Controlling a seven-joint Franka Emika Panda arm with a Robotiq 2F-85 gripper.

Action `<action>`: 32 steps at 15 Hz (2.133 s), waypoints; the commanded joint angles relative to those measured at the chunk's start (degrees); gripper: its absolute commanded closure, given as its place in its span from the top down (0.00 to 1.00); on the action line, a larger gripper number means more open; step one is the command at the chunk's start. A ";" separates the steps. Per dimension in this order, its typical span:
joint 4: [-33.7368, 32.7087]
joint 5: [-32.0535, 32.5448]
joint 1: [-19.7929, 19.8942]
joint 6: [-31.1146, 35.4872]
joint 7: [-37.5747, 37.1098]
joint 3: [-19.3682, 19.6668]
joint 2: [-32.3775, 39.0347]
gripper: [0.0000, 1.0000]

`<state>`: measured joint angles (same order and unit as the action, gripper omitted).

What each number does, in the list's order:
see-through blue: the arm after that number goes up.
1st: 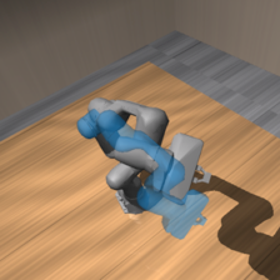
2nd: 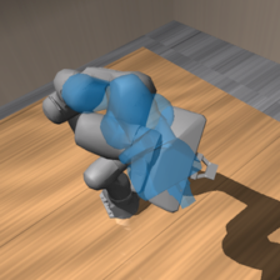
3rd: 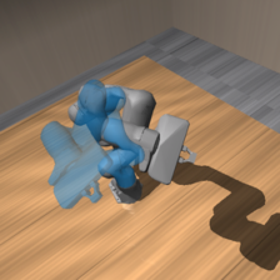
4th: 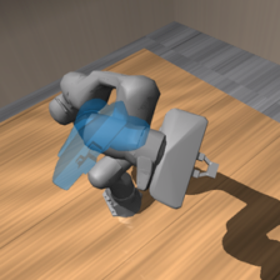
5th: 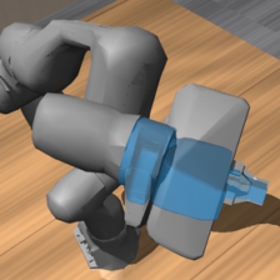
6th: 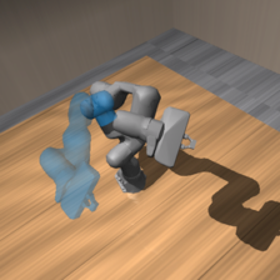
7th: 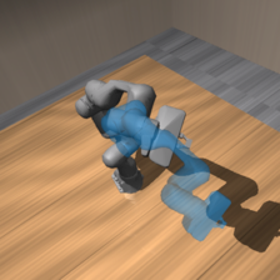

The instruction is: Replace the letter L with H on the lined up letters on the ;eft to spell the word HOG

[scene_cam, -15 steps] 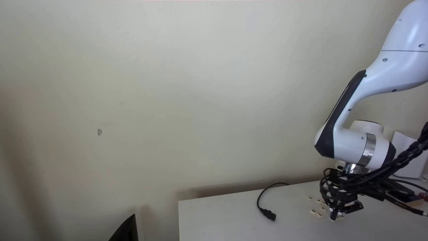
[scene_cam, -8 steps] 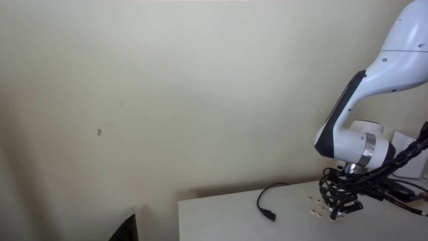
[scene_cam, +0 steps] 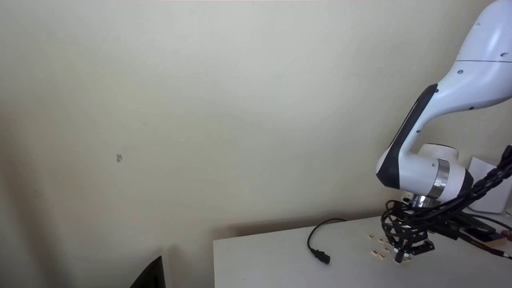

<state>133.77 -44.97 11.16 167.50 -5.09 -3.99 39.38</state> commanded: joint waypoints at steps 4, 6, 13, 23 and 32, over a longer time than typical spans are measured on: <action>-1.43 -0.82 0.48 0.92 -0.49 -0.24 2.19 0.00; -1.20 -0.98 0.87 0.77 -0.15 -0.51 1.76 0.00; 0.90 -1.59 3.03 0.70 1.11 -1.76 -1.50 0.00; 3.81 0.26 4.15 1.68 3.52 -2.45 -4.53 0.00; 7.07 1.75 2.90 4.03 10.17 -1.20 -7.84 0.32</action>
<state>138.39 -44.53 14.58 170.92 3.63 -5.78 33.99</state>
